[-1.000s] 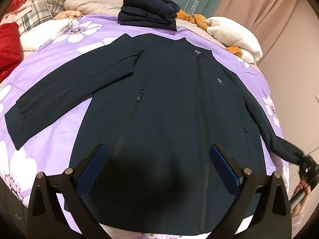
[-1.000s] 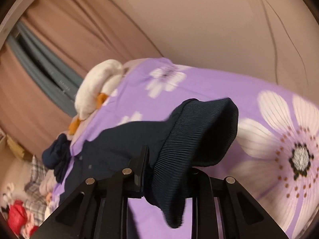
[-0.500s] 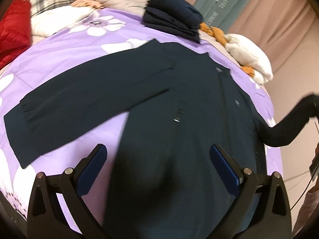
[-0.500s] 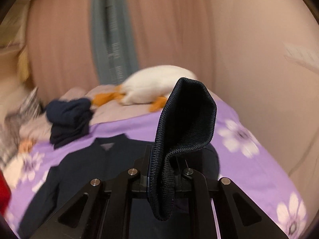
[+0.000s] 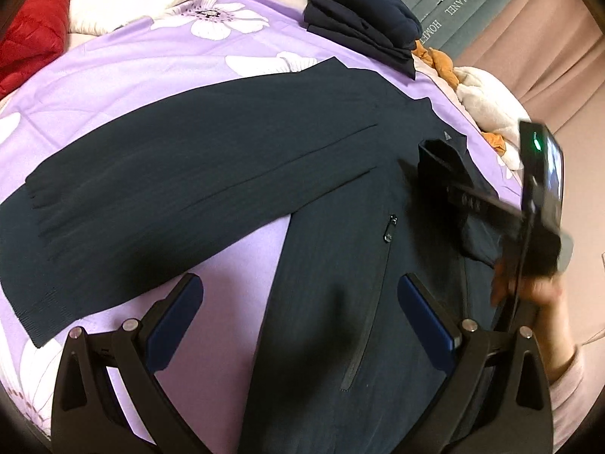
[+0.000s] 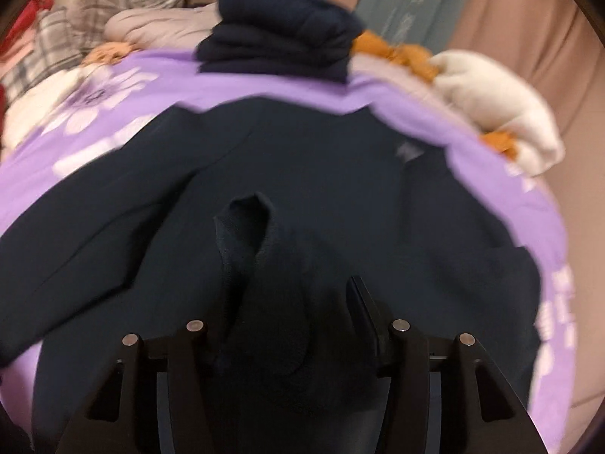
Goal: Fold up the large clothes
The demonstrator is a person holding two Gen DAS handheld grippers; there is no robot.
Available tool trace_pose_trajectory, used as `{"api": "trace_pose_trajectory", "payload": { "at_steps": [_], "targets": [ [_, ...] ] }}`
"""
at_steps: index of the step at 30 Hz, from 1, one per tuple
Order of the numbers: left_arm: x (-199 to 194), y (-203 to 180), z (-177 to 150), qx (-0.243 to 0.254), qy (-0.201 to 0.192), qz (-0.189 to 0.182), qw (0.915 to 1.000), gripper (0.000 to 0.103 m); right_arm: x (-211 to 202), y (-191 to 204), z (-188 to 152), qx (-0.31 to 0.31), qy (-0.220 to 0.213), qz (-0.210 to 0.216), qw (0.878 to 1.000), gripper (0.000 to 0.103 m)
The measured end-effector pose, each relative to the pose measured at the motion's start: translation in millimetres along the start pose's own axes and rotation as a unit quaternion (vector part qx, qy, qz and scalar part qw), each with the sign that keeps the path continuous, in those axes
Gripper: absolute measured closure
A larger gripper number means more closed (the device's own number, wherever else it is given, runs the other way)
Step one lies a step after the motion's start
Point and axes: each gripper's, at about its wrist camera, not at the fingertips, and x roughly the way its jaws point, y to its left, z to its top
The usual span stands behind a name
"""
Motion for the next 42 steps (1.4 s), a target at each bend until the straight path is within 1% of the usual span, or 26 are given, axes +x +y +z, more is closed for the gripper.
{"api": "trace_pose_trajectory", "payload": {
  "at_steps": [1, 2, 4, 5, 7, 8, 9, 10, 12, 13, 16, 19, 20, 21, 23, 26, 29, 31, 34, 35, 37, 38, 39, 40, 41, 42],
  "targets": [
    [1.0, -0.5, 0.7, -0.002, 0.002, -0.002, 1.0, 0.0, -0.7, -0.1, -1.1, 0.001, -0.002, 0.014, 1.0, 0.043],
    [2.4, -1.5, 1.5, -0.004, 0.004, -0.004, 1.0, 0.0, -4.5, -6.6, -7.4, -0.002, -0.006, 0.035, 0.999, 0.041],
    [5.5, -4.7, 5.0, -0.012, 0.01, -0.018, 0.9997, 0.0, -16.1, -12.1, -8.5, -0.007, -0.018, 0.057, 0.998, 0.04],
    [6.6, -7.3, 7.1, -0.015, 0.013, -0.028, 0.9994, 0.0, -26.0, -22.5, -13.9, -0.004, -0.028, 0.076, 0.997, 0.039],
    [7.9, -16.6, 12.1, -0.014, 0.015, -0.049, 0.9986, 0.0, -43.6, -49.4, -23.2, 0.018, -0.044, 0.111, 0.993, 0.031],
    [7.7, -21.6, 14.5, -0.011, 0.012, -0.054, 0.9984, 0.0, -46.5, -59.7, -24.9, 0.033, -0.049, 0.121, 0.991, 0.029],
    [7.9, -29.6, 18.0, -0.003, 0.007, -0.059, 0.9982, 0.0, -50.4, -81.4, -30.8, 0.058, -0.053, 0.129, 0.988, 0.028],
    [8.9, -35.0, 20.1, 0.001, 0.005, -0.062, 0.9981, 0.0, -51.7, -88.9, -34.7, 0.075, -0.055, 0.13, 0.987, 0.028],
    [14.5, -50.8, 25.1, 0.011, 0.008, -0.072, 0.9973, 0.0, -50.7, -128.1, -44.6, 0.132, -0.052, 0.13, 0.981, 0.027],
    [18.6, -56.8, 27.1, 0.015, 0.012, -0.079, 0.9967, 0.0, -50.9, -139.2, -47.7, 0.15, -0.055, 0.132, 0.978, 0.027],
    [37.8, -80.4, 33.2, 0.022, 0.036, -0.107, 0.9933, 0.0, -48.2, -174.2, -60.4, 0.206, -0.054, 0.131, 0.968, 0.027],
    [61.7, -98.1, 36.8, 0.013, 0.071, -0.129, 0.989, 0.0, -41.2, -200.8, -74.5, 0.261, -0.052, 0.14, 0.954, 0.027],
    [68.4, -102.1, 38.4, 0.009, 0.079, -0.133, 0.9879, 0.0, -38.1, -209.5, -81.7, 0.285, -0.053, 0.147, 0.946, 0.027],
    [76.2, -106.4, 40.9, 0.006, 0.085, -0.132, 0.9875, 0.0, -34.4, -216.7, -89.6, 0.307, -0.052, 0.154, 0.938, 0.027],
    [92.8, -113.3, 47.6, 0.007, 0.092, -0.121, 0.9884, 0.0, -29.9, -227.2, -104.3, 0.335, -0.045, 0.159, 0.927, 0.027],
    [118.6, -115.3, 58.7, -0.003, 0.098, -0.1, 0.9901, 0.0, -18.3, -238.0, -118.5, 0.362, -0.035, 0.163, 0.917, 0.027],
    [139.9, -114.4, 70.7, -0.008, 0.107, -0.09, 0.9901, 0.0, -13.6, -243.9, -125.7, 0.373, -0.036, 0.17, 0.911, 0.027],
    [144.9, -113.9, 78.6, -0.018, 0.102, -0.102, 0.9894, 0.0, -8.8, -248.3, -125.1, 0.378, -0.039, 0.176, 0.908, 0.027],
    [148.6, -115.0, 84.5, -0.032, 0.099, -0.131, 0.9858, 0.002, 2.4, -248.9, -119.6, 0.385, -0.044, 0.185, 0.903, 0.027],
    [149.9, -116.8, 84.6, -0.032, 0.099, -0.133, 0.9857, 0.005, 1.8, -253.4, -122.2, 0.388, -0.044, 0.188, 0.901, 0.027],
    [152.4, -123.3, 84.2, -0.017, 0.087, -0.121, 0.9887, 0.021, 6.5, -261.6, -127.1, 0.4, -0.046, 0.196, 0.894, 0.027],
    [154.7, -125.4, 84.8, -0.011, 0.084, -0.113, 0.99, 0.044, 9.1, -265.9, -130.1, 0.407, -0.047, 0.202, 0.89, 0.027],
    [158.3, -126.2, 86.5, -0.008, 0.083, -0.105, 0.991, 0.071, 13.7, -266.2, -129.2, 0.414, -0.049, 0.207, 0.885, 0.027],
    [161.5, -124.5, 88.2, -0.013, 0.087, -0.107, 0.9904, 0.081, 14.1, -274.2, -133.6, 0.417, -0.05, 0.209, 0.883, 0.027],
    [163.7, -123.4, 91.3, -0.023, 0.086, -0.11, 0.99, 0.086, 17.0, -276.2, -132.8, 0.424, -0.052, 0.209, 0.88, 0.027],
    [161.3, -124.1, 96.7, -0.026, 0.072, -0.106, 0.9914, 0.092, 18.8, -278.9, -132.5, 0.431, -0.059, 0.213, 0.875, 0.027]
  ]
}}
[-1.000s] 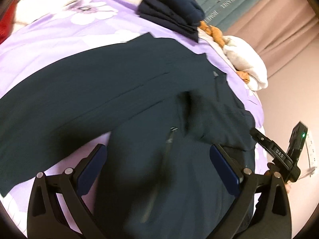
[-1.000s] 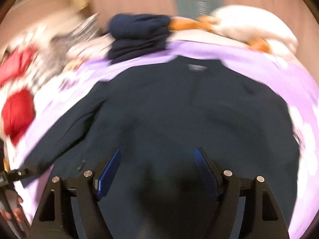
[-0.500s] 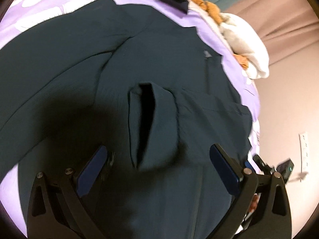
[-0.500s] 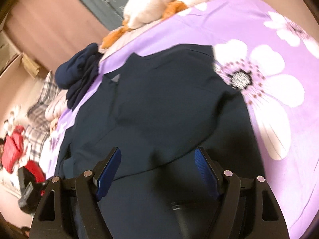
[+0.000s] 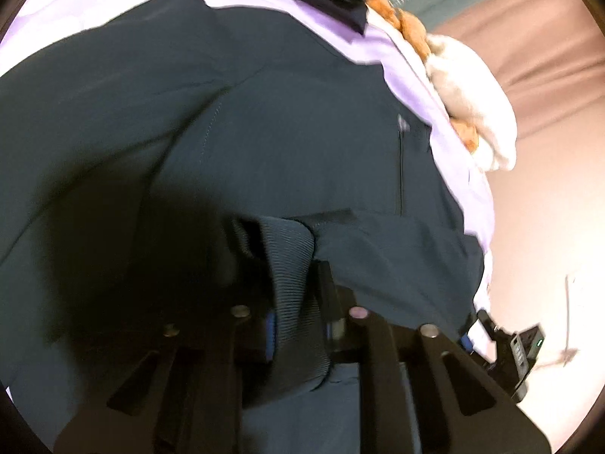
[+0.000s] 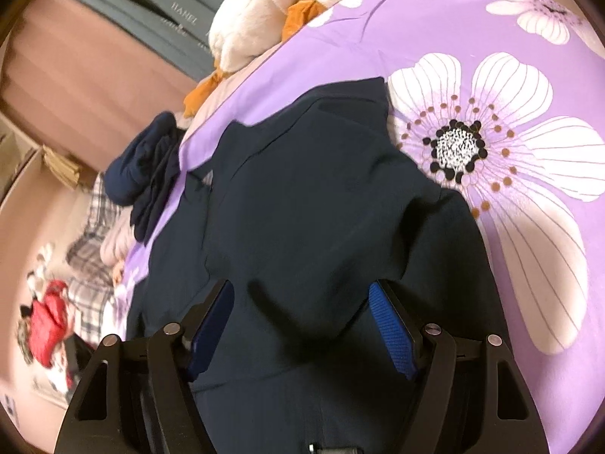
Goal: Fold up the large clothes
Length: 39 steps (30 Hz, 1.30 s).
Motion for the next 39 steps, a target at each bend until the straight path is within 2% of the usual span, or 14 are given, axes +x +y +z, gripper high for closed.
{"api": "trace_pose_trajectory", "payload": {
  "at_steps": [2, 3, 5, 7, 11, 12, 17, 20, 21, 25, 29, 30, 34, 39],
  "targets": [
    [-7.4, -10.9, 10.6, 0.022, -0.033, 0.012, 0.9991, 0.094, -0.4, -4.4, 4.6, 0.015, -0.013, 0.011, 1.0, 0.033],
    [-13.1, -17.8, 15.8, 0.037, -0.05, 0.012, 0.998, 0.094, -2.6, -5.6, 6.6, 0.02, -0.026, 0.009, 0.999, 0.045],
    [-22.9, -24.9, 21.3, 0.058, -0.072, 0.005, 0.9957, 0.094, -8.5, -6.1, 7.2, 0.022, -0.055, 0.017, 0.998, 0.048],
    [-24.3, -20.1, 21.7, 0.057, -0.068, 0.015, 0.996, 0.093, -7.1, -8.3, 5.8, 0.027, -0.048, 0.024, 0.998, 0.048],
    [-11.1, 14.6, 20.5, 0.037, -0.029, 0.09, 0.9948, 0.074, -9.0, -16.6, 1.6, 0.033, -0.019, 0.007, 0.999, 0.048],
    [-11.9, 22.8, 21.2, 0.031, -0.029, 0.1, 0.9941, 0.077, -14.9, -14.9, 2.3, 0.021, -0.026, -0.006, 0.999, 0.047],
    [-35.6, 25.3, 24.8, 0.039, -0.048, 0.106, 0.9924, 0.075, -27.5, 11.5, 12.9, -0.055, -0.042, -0.05, 0.996, 0.046],
    [-42.3, -8.2, 19.0, 0.086, -0.074, 0.092, 0.9893, 0.056, -20.1, 36.7, 16.2, -0.111, -0.046, -0.064, 0.991, 0.046],
    [-41.8, -17.8, 14.7, 0.103, -0.078, 0.084, 0.988, 0.055, -12.8, 46.7, 16.7, -0.128, -0.043, -0.063, 0.989, 0.046],
    [-10.9, -54.0, 0.3, 0.154, -0.049, 0.06, 0.9851, 0.056, 23.6, 72.5, 15.5, -0.178, -0.009, -0.058, 0.982, 0.046],
    [22.2, -49.9, -11.0, 0.176, -0.012, 0.093, 0.98, 0.057, 71.5, 70.2, 16.1, -0.193, 0.034, -0.134, 0.972, 0.046],
    [27.0, -45.4, -15.9, 0.187, -0.007, 0.102, 0.977, 0.057, 80.0, 64.6, 18.2, -0.193, 0.036, -0.162, 0.967, 0.046],
    [26.7, -40.5, -24.2, 0.227, -0.014, 0.11, 0.9676, 0.056, 91.9, 49.7, 26.3, -0.204, 0.015, -0.205, 0.957, 0.047],
    [16.6, -35.7, -21.1, 0.195, -0.013, 0.073, 0.9779, 0.036, 89.6, 51.5, 25.8, -0.207, 0.009, -0.216, 0.954, 0.041]
  ]
}}
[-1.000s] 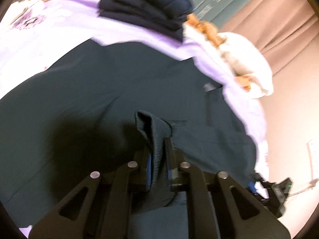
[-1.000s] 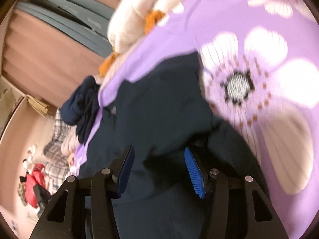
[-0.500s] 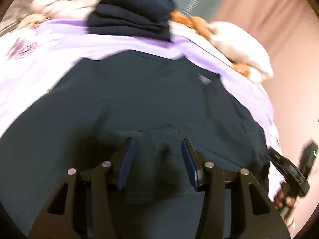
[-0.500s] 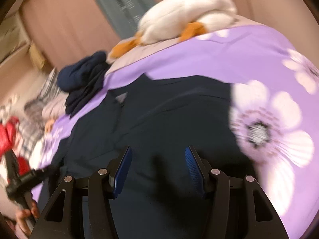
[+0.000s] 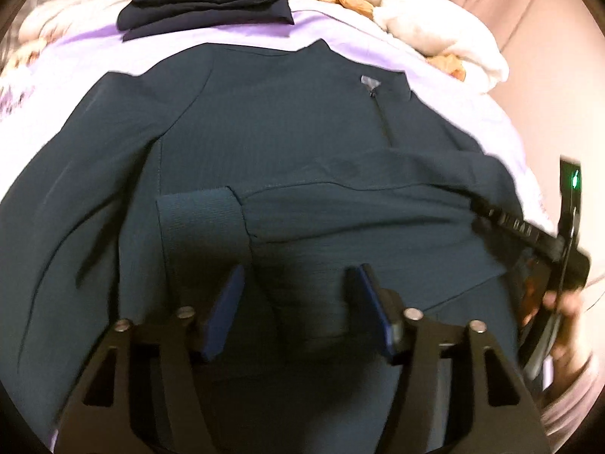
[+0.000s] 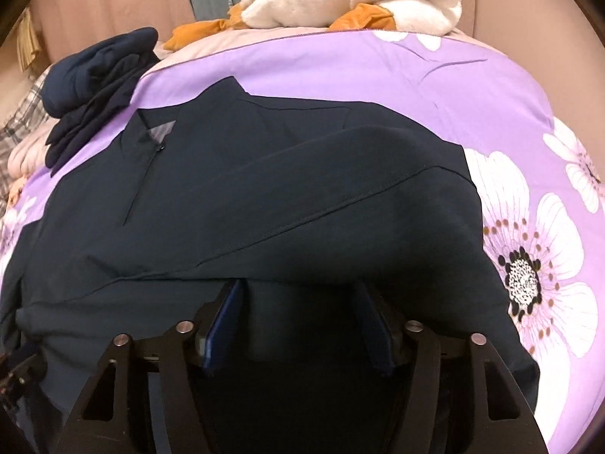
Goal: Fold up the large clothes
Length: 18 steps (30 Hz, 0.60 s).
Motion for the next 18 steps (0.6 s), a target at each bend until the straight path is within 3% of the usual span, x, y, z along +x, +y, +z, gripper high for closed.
{"api": "trace_pose_trajectory", "payload": {
  "at_steps": [3, 7, 10, 12, 18],
  "targets": [
    [-27.9, 0.0, -12.1, -0.012, -0.022, -0.021, 0.9995, 0.024, -29.1, 3.7, -14.2, 0.006, -0.012, 0.046, 0.999, 0.041],
    [-72.0, 7.0, -46.3, -0.038, -0.03, -0.073, 0.9962, 0.019, -75.6, 7.4, -42.4, -0.017, -0.036, 0.099, 0.994, 0.031],
    [-108.1, 23.0, -80.2, -0.075, -0.043, -0.1, 0.9912, 0.013, -106.6, 0.6, -69.2, -0.008, -0.031, 0.159, 0.987, 0.029],
    [-133.0, 38.6, -106.7, -0.097, -0.054, -0.1, 0.9888, 0.013, -125.8, -1.1, -89.5, -0.001, -0.025, 0.196, 0.98, 0.029],
    [-192.1, 79.2, -180.2, -0.157, -0.086, -0.06, 0.982, 0.01, -170.0, 13.9, -145.6, -0.009, -0.022, 0.25, 0.968, 0.027]
  ]
}}
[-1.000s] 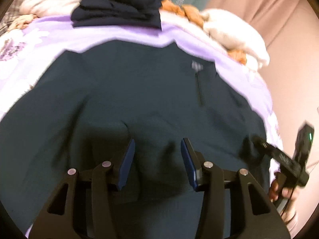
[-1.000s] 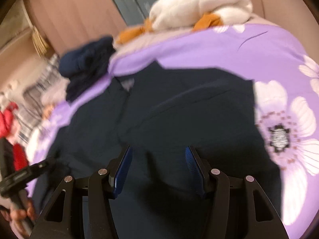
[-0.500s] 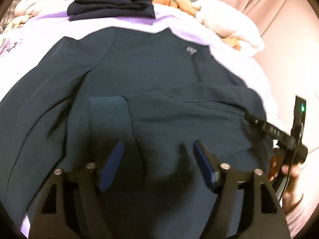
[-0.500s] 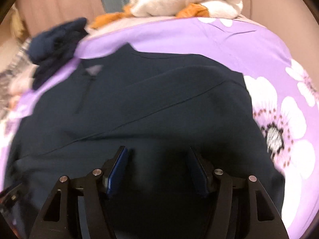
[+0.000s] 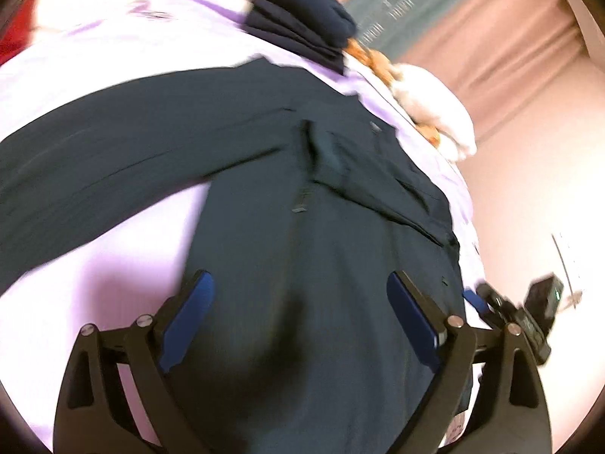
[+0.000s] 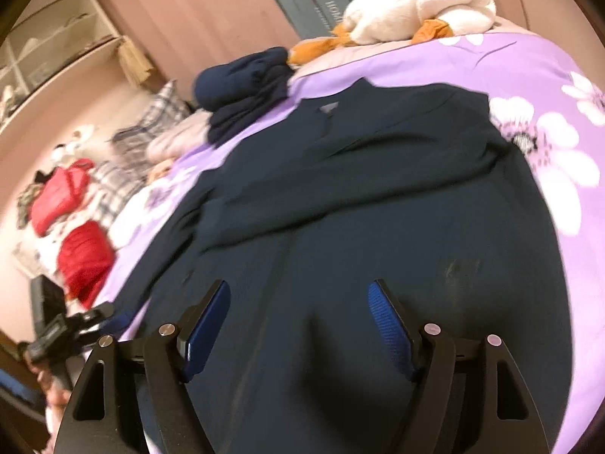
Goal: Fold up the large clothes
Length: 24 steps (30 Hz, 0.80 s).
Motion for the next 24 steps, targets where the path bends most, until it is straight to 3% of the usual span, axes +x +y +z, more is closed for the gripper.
{"api": "trace_pose_trajectory", "payload": {
  "at_steps": [4, 9, 12, 17, 24],
  "targets": [
    [-40.3, 31.4, -25.4, -0.044, -0.038, 0.015, 0.9982, 0.006, -4.9, 16.6, -23.2, -0.01, 0.009, 0.009, 1.0, 0.027],
    [-69.8, 61.0, -42.3, -0.085, -0.058, 0.029, 0.9943, 0.005, -10.6, 32.7, -51.5, 0.002, 0.022, 0.026, 0.999, 0.027],
    [-79.4, 73.3, -45.7, -0.101, -0.066, 0.015, 0.9925, 0.005, -17.9, 40.1, -64.0, 0.01, 0.012, 0.032, 0.999, 0.027],
    [-87.7, 100.5, -46.5, -0.159, -0.067, -0.04, 0.9842, 0.005, -31.5, 50.2, -74.7, 0.025, -0.006, 0.051, 0.998, 0.027],
    [-97.5, 129.9, -49.5, -0.204, -0.078, -0.059, 0.974, 0.005, -43.1, 61.9, -83.7, 0.005, -0.027, 0.03, 0.999, 0.026]
  ]
}}
